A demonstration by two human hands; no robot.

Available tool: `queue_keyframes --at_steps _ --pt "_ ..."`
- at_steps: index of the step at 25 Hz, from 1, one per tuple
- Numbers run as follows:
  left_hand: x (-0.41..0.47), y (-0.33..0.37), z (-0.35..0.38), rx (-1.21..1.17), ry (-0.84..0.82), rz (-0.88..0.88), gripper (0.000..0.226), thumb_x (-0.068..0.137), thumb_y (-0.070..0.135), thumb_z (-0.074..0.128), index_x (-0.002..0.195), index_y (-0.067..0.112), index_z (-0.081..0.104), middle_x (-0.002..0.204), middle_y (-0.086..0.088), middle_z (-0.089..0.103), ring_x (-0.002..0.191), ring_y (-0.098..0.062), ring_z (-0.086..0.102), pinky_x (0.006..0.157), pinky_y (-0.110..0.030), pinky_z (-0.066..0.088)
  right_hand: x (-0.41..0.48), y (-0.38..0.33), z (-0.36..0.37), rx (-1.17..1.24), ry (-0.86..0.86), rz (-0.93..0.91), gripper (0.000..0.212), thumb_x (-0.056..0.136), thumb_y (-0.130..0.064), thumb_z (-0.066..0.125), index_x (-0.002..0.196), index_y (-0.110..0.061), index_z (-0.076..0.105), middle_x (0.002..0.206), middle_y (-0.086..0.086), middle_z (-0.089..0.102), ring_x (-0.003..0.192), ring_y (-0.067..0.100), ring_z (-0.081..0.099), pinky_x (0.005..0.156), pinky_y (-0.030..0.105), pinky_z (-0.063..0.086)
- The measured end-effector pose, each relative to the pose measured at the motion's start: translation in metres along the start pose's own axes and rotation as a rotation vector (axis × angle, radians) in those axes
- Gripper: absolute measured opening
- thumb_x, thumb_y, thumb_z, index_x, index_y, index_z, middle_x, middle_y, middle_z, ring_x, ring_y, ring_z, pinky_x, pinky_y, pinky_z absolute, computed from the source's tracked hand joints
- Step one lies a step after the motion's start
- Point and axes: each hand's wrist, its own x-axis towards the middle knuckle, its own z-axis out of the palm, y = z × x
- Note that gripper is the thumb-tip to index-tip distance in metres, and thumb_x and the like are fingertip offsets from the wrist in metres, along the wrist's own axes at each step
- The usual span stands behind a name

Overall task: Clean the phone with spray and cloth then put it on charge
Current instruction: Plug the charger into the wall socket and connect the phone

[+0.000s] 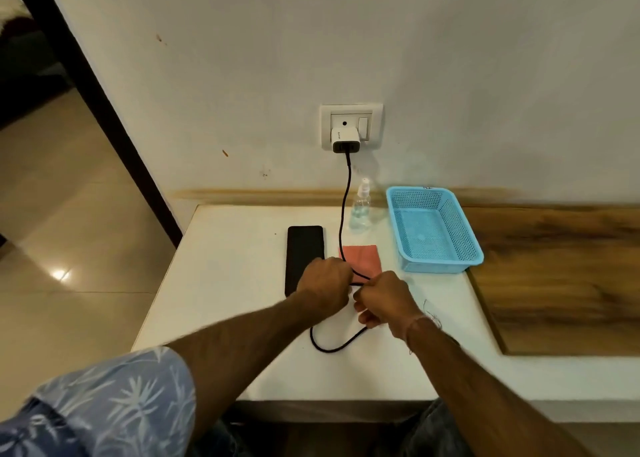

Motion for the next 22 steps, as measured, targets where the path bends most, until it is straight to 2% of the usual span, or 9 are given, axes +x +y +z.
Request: queue_keyframes --at_steps 2,5,9,11,15,17,19,22 --pt "-0.002 0.003 0.001 0.050 0.014 0.006 0.003 0.095 0.014 0.061 0.092 0.014 0.062 0.083 -0.003 0.056 0.076 -0.017 0.051 0.089 -0.035 0.048 0.002 0.009 0.008 0.094 0.075 0.035 0.014 0.092 -0.014 0.060 0.095 -0.003 0.067 0.076 0.011 0.070 0.054 0.020 0.066 0.051 0.026 0.057" --pt "-0.008 0.002 0.004 0.017 0.030 -0.048 0.006 0.097 0.017 0.058 0.097 0.013 0.063 0.085 -0.003 0.058 0.077 -0.019 0.053 0.088 -0.035 0.049 0.005 0.014 0.018 0.216 0.174 0.038 0.021 0.093 -0.021 0.060 0.092 -0.003 0.070 0.071 0.011 0.070 0.048 0.020 0.064 0.052 0.027 0.057" --pt "-0.014 -0.002 0.013 0.003 0.055 -0.087 0.021 0.099 0.028 0.060 0.114 0.013 0.063 0.108 -0.007 0.063 0.098 -0.023 0.062 0.094 -0.037 0.046 0.005 0.011 0.022 0.224 0.226 0.027 0.017 0.091 -0.022 0.063 0.092 -0.007 0.069 0.072 0.009 0.070 0.048 0.020 0.064 0.057 0.030 0.060" --pt "-0.012 -0.002 0.012 -0.012 0.058 -0.122 0.022 0.098 0.025 0.061 0.116 0.013 0.062 0.113 -0.008 0.062 0.100 -0.023 0.061 0.093 -0.037 0.047 0.005 0.012 0.023 0.211 0.236 0.010 0.016 0.092 -0.024 0.063 0.093 -0.009 0.069 0.074 0.009 0.070 0.051 0.022 0.065 0.061 0.033 0.061" --pt "-0.008 0.003 0.004 -0.002 -0.005 -0.169 0.016 0.096 0.019 0.061 0.109 0.011 0.062 0.095 -0.006 0.063 0.082 -0.020 0.061 0.082 -0.034 0.053 0.005 0.014 0.020 0.251 0.234 0.022 0.016 0.092 -0.024 0.063 0.091 -0.008 0.068 0.072 0.007 0.070 0.055 0.025 0.070 0.066 0.036 0.062" --pt "-0.009 0.005 0.001 -0.052 -0.023 -0.191 0.011 0.094 0.022 0.062 0.100 0.012 0.060 0.087 -0.004 0.060 0.076 -0.019 0.059 0.077 -0.033 0.054 0.005 0.013 0.017 0.303 0.221 0.047 0.017 0.091 -0.023 0.064 0.090 -0.006 0.068 0.074 0.008 0.070 0.056 0.025 0.070 0.066 0.038 0.062" --pt "-0.016 0.008 0.001 -0.151 0.011 -0.235 0.018 0.090 0.029 0.066 0.087 0.015 0.056 0.080 -0.002 0.059 0.069 -0.018 0.060 0.068 -0.032 0.056 0.004 0.012 0.017 0.335 0.199 0.056 0.019 0.089 -0.024 0.066 0.090 -0.006 0.068 0.078 0.010 0.071 0.063 0.026 0.070 0.068 0.039 0.062" --pt "-0.033 0.014 0.008 -0.330 0.014 -0.303 0.030 0.085 0.042 0.071 0.084 0.014 0.060 0.074 -0.001 0.060 0.063 -0.017 0.060 0.056 -0.028 0.052 0.002 0.010 0.020 0.312 0.181 0.060 0.015 0.088 -0.017 0.068 0.087 -0.003 0.070 0.083 0.014 0.072 0.071 0.025 0.068 0.075 0.037 0.060"
